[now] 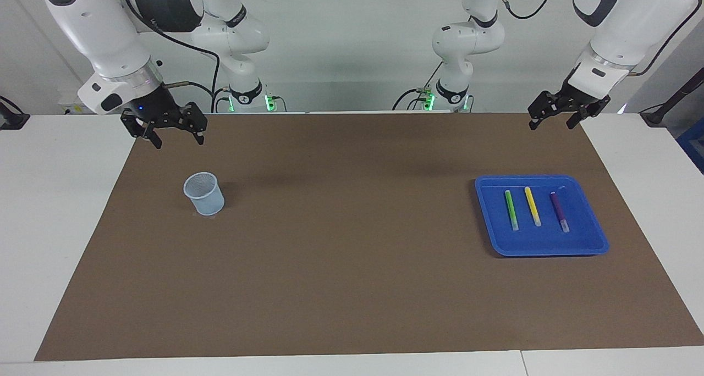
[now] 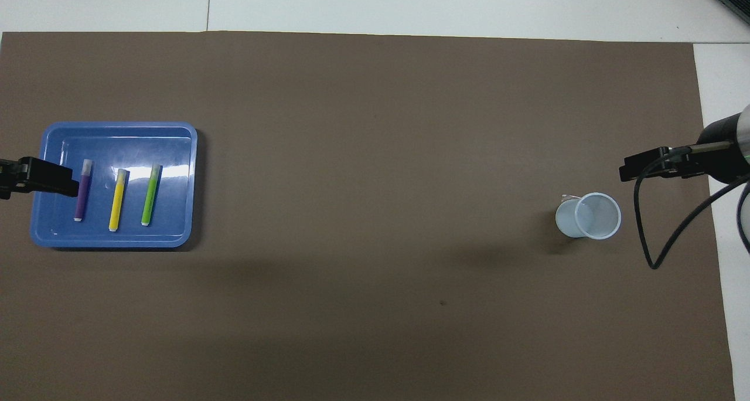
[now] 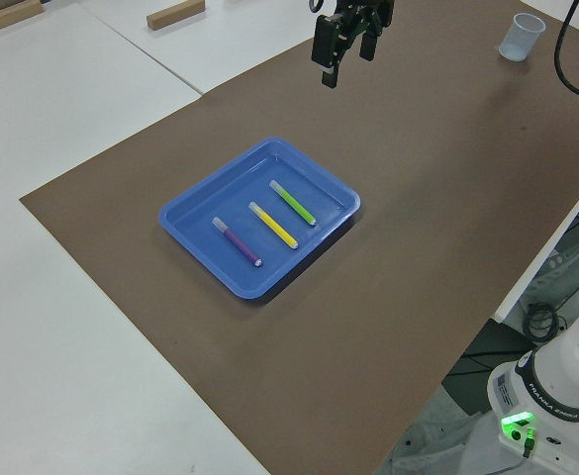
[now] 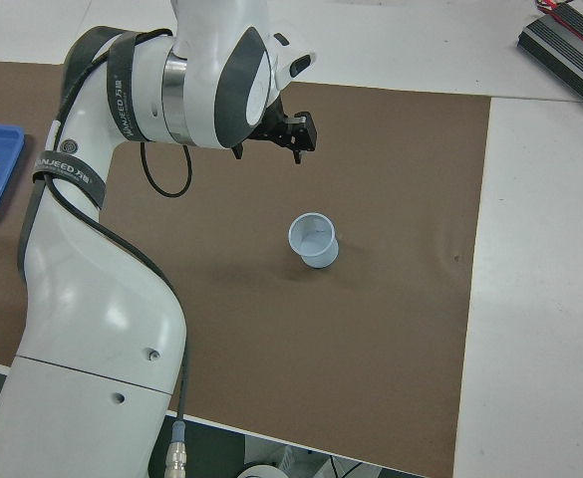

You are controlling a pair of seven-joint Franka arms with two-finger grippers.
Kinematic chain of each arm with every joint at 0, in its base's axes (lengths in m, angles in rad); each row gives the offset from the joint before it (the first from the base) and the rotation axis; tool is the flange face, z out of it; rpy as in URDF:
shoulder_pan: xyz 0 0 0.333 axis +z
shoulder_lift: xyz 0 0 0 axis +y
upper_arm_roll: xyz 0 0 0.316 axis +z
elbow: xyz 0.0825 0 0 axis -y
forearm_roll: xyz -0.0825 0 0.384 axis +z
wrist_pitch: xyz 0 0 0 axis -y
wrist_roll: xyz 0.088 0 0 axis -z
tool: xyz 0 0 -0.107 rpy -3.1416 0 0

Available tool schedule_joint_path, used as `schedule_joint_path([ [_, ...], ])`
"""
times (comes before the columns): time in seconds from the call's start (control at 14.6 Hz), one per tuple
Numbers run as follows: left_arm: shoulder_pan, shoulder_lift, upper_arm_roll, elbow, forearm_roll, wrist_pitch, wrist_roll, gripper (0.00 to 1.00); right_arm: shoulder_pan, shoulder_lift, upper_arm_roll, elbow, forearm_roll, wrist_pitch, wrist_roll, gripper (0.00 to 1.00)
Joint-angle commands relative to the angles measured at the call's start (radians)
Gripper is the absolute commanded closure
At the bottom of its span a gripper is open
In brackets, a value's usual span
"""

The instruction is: Transfer and insert pens with both arms

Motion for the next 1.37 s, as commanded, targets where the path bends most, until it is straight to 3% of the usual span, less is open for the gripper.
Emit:
schedule_joint_path([
  [0.0, -0.007, -0.012, 0.008, 0.002, 0.004, 0.002, -0.011, 0.0, 0.001, -0.014, -0.006, -0.014, 0.016, -0.004, 0.012, 0.0],
  [1.3, 0.003, -0.015, 0.011, -0.014, 0.004, 0.011, -0.008, 0.0, 0.001, -0.012, -0.006, -0.014, 0.016, -0.005, 0.012, 0.0],
])
